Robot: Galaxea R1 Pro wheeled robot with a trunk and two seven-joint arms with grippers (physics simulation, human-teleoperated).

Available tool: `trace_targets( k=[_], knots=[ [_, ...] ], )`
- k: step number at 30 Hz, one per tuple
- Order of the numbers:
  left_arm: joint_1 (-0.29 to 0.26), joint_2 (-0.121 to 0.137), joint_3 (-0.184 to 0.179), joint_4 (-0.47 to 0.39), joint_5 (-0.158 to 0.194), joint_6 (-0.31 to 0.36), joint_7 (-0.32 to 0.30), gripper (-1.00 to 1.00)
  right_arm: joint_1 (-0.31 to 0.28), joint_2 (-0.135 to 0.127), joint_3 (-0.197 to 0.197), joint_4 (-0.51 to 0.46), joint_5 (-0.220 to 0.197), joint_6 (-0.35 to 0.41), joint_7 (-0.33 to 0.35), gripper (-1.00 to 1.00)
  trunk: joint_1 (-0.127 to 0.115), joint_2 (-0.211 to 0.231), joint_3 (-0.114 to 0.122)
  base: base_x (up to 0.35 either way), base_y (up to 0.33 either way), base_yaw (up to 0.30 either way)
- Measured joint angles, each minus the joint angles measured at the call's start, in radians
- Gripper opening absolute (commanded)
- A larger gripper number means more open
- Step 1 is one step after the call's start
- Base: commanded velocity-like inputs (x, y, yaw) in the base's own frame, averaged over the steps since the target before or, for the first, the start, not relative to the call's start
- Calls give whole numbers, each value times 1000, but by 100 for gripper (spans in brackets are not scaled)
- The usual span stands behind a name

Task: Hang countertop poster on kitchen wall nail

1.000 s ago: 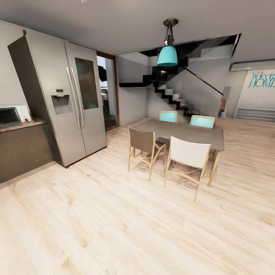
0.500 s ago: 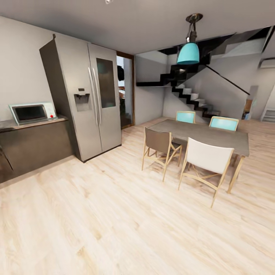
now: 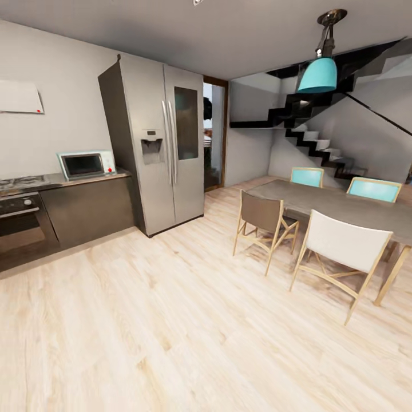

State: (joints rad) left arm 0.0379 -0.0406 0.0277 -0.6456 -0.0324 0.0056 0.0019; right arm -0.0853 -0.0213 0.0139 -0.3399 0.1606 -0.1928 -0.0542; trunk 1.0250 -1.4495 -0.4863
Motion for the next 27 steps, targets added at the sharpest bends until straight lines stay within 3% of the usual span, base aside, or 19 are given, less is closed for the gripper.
trace_targets(
  k=[27],
  knots=[
    [0, 0, 0, 0, 0, 0, 0, 100, 0, 0, 0, 0, 0, 0, 0, 100, 0, 0, -11, 0, 0, 278]
  ],
)
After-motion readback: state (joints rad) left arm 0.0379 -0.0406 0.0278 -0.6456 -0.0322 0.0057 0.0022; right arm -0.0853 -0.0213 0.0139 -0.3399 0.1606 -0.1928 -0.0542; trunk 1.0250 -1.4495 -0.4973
